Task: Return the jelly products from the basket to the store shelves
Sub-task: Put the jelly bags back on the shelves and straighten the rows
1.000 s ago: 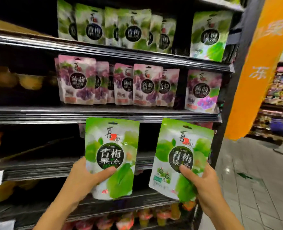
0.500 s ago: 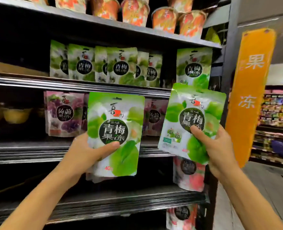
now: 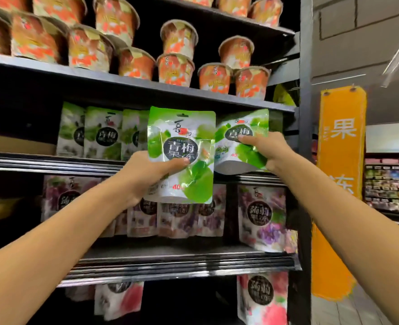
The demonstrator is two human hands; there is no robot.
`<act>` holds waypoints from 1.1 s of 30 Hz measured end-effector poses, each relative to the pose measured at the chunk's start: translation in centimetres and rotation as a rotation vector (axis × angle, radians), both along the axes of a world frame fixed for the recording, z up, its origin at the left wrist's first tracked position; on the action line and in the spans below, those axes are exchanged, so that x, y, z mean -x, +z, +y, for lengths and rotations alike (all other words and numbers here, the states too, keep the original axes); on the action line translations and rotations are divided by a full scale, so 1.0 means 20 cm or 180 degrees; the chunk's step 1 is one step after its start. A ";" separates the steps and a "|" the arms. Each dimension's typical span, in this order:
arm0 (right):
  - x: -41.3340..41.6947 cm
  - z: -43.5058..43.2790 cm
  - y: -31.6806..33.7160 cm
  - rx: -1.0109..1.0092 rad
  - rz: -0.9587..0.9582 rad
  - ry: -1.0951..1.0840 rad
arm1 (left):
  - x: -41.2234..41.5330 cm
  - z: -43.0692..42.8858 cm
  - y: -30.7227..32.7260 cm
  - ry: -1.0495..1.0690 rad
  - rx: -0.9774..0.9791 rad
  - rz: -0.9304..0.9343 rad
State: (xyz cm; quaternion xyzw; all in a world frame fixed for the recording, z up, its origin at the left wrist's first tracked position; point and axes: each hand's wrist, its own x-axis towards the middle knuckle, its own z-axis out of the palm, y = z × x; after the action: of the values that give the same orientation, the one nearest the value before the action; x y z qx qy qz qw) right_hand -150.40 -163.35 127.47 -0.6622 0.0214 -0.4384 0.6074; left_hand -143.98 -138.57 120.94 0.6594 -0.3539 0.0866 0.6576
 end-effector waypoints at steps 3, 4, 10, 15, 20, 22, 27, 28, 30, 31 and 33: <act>-0.08 -0.04 0.04 -0.0097 0.0093 -0.0069 | 0.01 -0.04 0.03 0.0057 -0.0020 0.0112; -0.10 -0.05 0.05 -0.0138 0.0058 -0.0057 | 0.01 -0.06 0.04 0.0063 -0.0023 0.0124; -0.21 -0.09 0.04 0.0150 -0.0058 -0.0057 | 0.00 -0.11 0.06 0.0121 -0.0034 0.0145; -0.22 -0.14 -0.01 0.0727 0.0028 -0.0174 | -0.01 -0.13 0.07 0.0164 0.0011 0.0253; -0.17 -0.18 -0.05 0.1423 0.0411 -0.0831 | -0.04 -0.14 0.07 0.0231 0.0060 0.0358; -0.14 -0.19 -0.09 0.1637 0.0579 -0.1189 | -0.05 -0.15 0.07 0.0220 0.0061 0.0386; -0.12 -0.22 -0.12 0.1733 0.0649 -0.1455 | -0.07 -0.17 0.09 0.0265 0.0120 0.0438; -0.12 -0.23 -0.13 0.1676 0.0682 -0.1490 | -0.07 -0.18 0.09 0.0267 0.0110 0.0439; -0.14 -0.23 -0.14 0.1641 0.0780 -0.1493 | -0.08 -0.19 0.09 0.0252 0.0095 0.0408; -0.14 -0.24 -0.15 0.1672 0.0816 -0.1492 | -0.08 -0.20 0.10 0.0264 0.0081 0.0390; -0.14 -0.24 -0.15 0.1758 0.0814 -0.1541 | -0.09 -0.21 0.10 0.0273 0.0040 0.0373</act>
State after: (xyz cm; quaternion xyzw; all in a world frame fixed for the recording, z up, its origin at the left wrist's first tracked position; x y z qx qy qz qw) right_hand -147.53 -168.22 124.44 -0.8259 0.1338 -0.4722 0.2777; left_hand -142.20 -142.80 122.99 0.6738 -0.2856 0.0781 0.6770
